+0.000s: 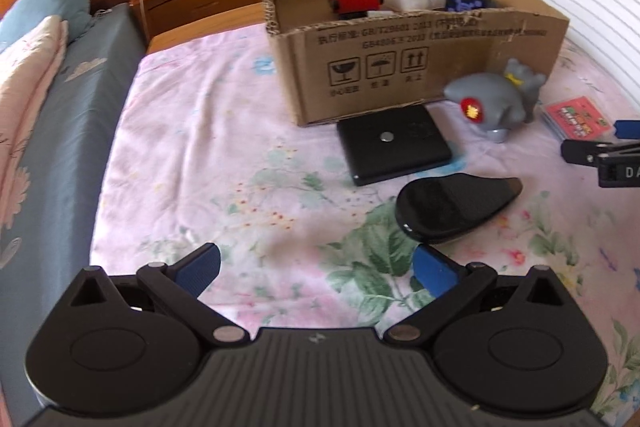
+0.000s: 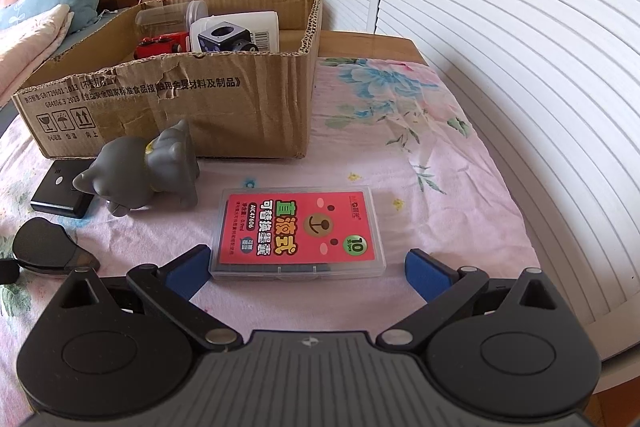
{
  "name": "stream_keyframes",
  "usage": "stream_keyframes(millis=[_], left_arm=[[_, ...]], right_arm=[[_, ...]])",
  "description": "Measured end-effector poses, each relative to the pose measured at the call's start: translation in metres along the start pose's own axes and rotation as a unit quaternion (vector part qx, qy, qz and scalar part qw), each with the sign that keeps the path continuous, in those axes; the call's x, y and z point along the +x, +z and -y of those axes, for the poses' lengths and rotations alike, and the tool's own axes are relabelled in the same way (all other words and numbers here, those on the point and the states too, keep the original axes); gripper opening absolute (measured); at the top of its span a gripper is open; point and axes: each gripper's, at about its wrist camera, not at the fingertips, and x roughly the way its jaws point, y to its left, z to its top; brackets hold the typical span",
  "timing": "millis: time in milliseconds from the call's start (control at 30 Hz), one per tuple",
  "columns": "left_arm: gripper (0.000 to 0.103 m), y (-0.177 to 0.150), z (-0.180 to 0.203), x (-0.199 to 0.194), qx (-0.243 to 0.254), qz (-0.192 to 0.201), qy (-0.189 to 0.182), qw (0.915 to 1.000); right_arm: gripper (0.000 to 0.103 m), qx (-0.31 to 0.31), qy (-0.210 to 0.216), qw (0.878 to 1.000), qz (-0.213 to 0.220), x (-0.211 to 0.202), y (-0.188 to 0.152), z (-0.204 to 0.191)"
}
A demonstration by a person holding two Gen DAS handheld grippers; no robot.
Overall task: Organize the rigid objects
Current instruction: 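Move the left gripper to the black oval case while the right approaches the red card box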
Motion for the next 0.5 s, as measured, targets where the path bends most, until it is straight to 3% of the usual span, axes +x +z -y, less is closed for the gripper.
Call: stream_keyframes(millis=[333,500], left_arm=[[0.102,0.001,0.019,-0.023,-0.048,0.015,-0.064,0.9967],[0.102,-0.001,0.04,-0.013,-0.063,0.001,-0.063,0.996]], right_arm=[[0.103,-0.016,0.015,1.0,0.0,-0.002,-0.002,0.003],[0.103,-0.028,0.026,0.999,0.003,-0.004,-0.004,0.006]])
